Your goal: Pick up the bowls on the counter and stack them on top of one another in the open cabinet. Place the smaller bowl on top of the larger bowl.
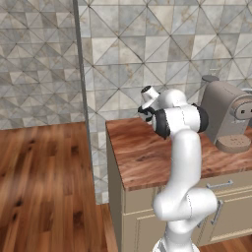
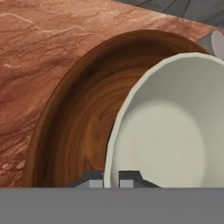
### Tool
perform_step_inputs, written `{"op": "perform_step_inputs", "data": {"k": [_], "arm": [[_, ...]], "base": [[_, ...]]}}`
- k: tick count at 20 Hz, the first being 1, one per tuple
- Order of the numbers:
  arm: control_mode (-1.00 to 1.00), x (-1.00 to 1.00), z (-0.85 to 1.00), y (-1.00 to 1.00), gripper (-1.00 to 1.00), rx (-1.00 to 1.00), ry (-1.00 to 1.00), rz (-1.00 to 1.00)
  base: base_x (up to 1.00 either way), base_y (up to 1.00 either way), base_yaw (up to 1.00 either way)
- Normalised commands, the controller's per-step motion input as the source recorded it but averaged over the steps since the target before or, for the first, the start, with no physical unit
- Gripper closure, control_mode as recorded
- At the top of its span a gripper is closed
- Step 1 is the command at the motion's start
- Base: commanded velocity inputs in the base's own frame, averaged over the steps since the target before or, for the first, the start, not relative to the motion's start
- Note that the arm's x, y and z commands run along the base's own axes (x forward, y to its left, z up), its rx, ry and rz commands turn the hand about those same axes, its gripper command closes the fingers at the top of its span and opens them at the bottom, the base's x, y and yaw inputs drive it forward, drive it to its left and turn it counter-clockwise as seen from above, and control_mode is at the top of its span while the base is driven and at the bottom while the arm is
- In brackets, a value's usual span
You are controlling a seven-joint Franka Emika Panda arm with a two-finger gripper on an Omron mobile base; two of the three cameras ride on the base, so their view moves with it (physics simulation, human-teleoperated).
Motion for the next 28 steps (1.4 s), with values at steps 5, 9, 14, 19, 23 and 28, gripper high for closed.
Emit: {"op": "perform_step_inputs", "data": {"k": [5,9,14,19,23,28], "arm": [[-1.00,0.00,-0.11,0.00,1.00,0.00,0.00,0.00],[-1.00,0.00,-0.12,0.00,-1.00,0.00,0.00,0.00],[-1.00,0.00,-0.10,0.00,-1.00,0.00,0.00,0.00],[-1.00,0.00,-0.08,0.00,-1.00,0.00,0.00,0.00],[-1.00,0.00,0.01,-0.05,-1.00,0.00,0.00,0.00],[-1.00,-0.01,0.09,-0.07,-1.00,0.00,0.00,0.00]], "base": [[0.00,0.00,0.00],[0.00,0.00,0.00],[0.00,0.00,0.00],[0.00,0.00,0.00],[0.00,0.00,0.00],[0.00,0.00,0.00]]}}
